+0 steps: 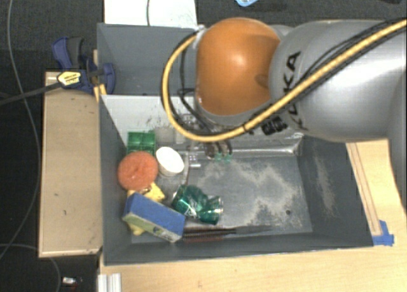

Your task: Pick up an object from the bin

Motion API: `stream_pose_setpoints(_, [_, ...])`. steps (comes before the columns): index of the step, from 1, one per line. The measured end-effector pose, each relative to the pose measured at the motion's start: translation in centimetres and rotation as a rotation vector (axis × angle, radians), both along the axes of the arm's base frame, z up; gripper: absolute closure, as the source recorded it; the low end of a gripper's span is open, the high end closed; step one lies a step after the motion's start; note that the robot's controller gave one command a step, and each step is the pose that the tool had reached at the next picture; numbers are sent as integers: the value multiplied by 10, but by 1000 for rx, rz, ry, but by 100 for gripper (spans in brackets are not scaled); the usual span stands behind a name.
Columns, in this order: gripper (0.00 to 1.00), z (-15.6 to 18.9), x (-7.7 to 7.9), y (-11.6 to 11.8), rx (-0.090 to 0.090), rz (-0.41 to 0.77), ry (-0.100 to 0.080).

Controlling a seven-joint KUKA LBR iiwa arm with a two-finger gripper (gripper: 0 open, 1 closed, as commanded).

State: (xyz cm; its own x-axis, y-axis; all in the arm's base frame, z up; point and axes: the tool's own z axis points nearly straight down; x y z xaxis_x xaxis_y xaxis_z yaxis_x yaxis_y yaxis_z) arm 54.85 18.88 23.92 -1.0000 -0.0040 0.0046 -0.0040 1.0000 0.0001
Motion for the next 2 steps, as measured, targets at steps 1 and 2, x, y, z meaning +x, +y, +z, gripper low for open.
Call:
stream_pose_setpoints(1, [0,4,2,-1,1,-5,-7])
stream_pose_setpoints(2, [0,-25,6,-10,4,144,-16])
